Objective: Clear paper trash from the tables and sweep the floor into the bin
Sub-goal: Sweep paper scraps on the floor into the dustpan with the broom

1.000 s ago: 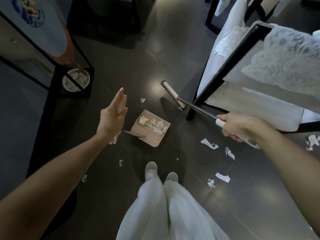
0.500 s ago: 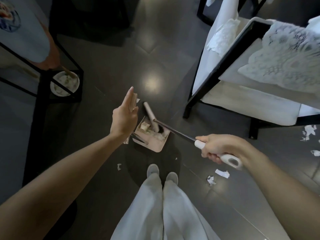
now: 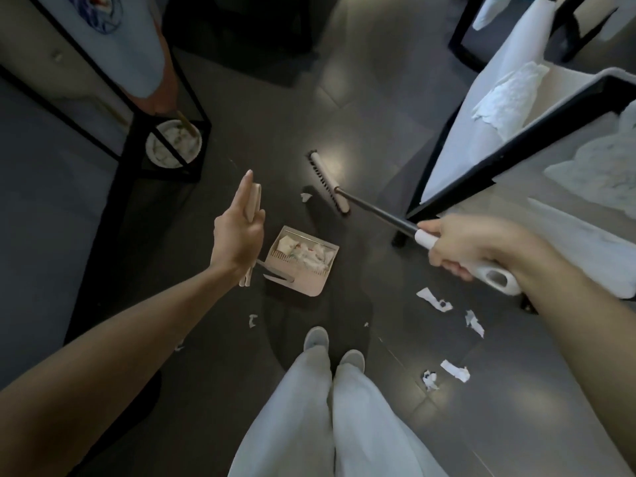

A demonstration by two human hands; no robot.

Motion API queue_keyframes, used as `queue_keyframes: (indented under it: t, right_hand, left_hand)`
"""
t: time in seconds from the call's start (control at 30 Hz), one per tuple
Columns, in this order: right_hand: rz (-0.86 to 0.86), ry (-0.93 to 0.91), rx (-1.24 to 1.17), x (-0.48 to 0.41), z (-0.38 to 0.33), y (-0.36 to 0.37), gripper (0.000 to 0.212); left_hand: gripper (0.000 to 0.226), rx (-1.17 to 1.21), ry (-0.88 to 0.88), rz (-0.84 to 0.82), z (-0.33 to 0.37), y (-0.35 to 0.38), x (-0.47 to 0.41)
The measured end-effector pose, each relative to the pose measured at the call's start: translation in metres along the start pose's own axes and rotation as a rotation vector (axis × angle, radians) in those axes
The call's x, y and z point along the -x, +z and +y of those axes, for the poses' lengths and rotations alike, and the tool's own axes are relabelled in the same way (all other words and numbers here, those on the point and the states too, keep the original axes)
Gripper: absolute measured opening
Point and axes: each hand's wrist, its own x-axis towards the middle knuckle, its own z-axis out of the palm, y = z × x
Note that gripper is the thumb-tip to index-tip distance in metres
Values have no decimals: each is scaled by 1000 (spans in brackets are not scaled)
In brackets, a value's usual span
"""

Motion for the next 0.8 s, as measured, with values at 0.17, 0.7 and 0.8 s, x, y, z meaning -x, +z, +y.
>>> queue_keyframes:
  t: [0.17,0.7,0.8]
  right_hand:
    - [49,26,314,-41,-64,7,48]
    - [-260,-8,147,-30,-28,-34,79]
    - [-262,-48,153,-16,-14,-40,80]
  left_hand:
    - [67,5,-36,27,-11,-23,-16]
    - [68,74,-95,122,-14,-23,-10]
    - [69,80,-112,155,-15,-20,16]
